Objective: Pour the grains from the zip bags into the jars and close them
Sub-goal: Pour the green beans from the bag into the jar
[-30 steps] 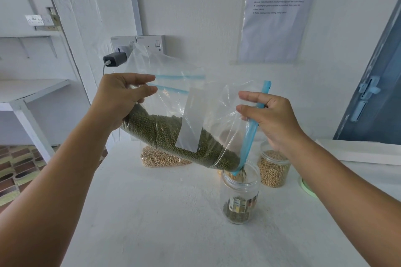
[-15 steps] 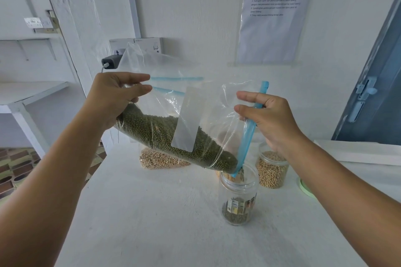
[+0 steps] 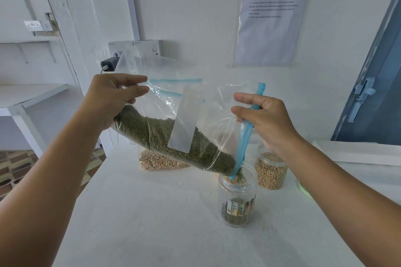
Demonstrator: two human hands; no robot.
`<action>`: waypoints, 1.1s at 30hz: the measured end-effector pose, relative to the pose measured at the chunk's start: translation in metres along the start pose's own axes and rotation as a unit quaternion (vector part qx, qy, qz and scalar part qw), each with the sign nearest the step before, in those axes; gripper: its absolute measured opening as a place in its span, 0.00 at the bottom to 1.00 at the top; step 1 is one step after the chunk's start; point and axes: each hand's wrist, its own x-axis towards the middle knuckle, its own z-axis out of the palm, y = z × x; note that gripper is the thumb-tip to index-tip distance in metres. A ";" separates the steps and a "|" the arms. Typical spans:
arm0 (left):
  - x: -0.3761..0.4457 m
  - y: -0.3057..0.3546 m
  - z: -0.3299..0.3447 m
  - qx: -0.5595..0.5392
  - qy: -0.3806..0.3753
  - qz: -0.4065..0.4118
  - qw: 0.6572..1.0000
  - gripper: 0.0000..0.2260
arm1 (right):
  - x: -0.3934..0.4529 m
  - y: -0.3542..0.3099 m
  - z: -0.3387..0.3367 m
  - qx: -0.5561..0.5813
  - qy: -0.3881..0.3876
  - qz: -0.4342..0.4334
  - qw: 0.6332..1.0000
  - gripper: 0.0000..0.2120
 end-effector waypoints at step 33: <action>0.007 -0.009 0.002 -0.011 0.001 -0.004 1.000 0.11 | 0.003 0.001 0.001 0.002 -0.002 0.002 1.000 0.17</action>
